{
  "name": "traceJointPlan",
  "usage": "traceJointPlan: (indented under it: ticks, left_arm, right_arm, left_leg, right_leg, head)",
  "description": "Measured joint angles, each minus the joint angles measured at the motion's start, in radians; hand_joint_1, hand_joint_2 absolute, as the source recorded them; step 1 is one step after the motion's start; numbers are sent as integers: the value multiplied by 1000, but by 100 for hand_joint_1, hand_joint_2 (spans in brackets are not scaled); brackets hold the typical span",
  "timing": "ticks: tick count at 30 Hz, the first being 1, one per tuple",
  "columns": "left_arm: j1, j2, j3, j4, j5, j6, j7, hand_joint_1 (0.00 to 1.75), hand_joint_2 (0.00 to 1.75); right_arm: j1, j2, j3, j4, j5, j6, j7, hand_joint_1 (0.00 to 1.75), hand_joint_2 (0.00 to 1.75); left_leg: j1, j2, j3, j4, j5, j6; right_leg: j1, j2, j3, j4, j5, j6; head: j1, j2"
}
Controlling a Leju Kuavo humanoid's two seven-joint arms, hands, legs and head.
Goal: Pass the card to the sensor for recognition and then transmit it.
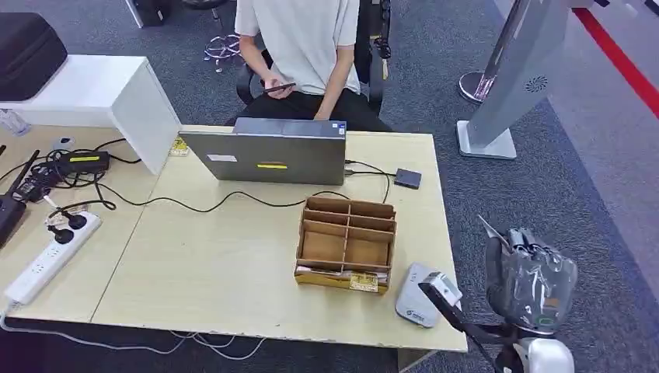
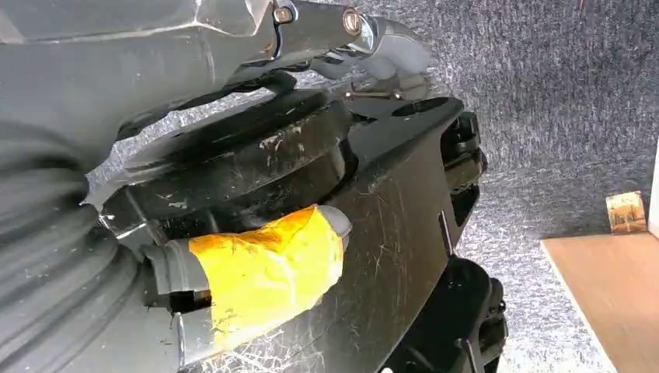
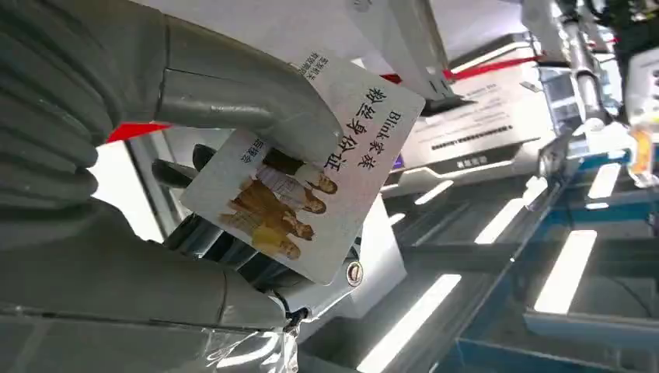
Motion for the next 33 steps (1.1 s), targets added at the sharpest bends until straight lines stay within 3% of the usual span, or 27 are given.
traceJointPlan:
  ticks: [5,11,27,33]
  left_arm:
    - [-1,-1,4,0,-3,5,2,0,175]
    - [-12,-39,6,12,-11,144,27,0,175]
    - [-16,-39,6,21,-17,146,33,0,175]
    - [-16,-39,6,21,-17,149,32,0,175]
  right_arm:
    - [-25,51,31,159,34,-16,16,175,175]
    - [-57,95,77,327,23,-34,23,175,175]
    - [-82,146,144,491,25,-59,19,175,175]
    - [-111,174,184,639,-36,-149,16,175,175]
  left_leg:
    - [0,0,1,0,1,0]
    - [0,0,0,0,1,0]
    - [0,1,0,0,1,0]
    - [0,1,0,0,1,0]
  right_leg:
    - [0,0,0,0,0,0]
    - [0,0,0,0,0,0]
    - [0,0,0,0,0,0]
    - [0,0,0,0,0,0]
  head:
    - [0,0]
    - [-1,0]
    - [-1,0]
    - [-1,0]
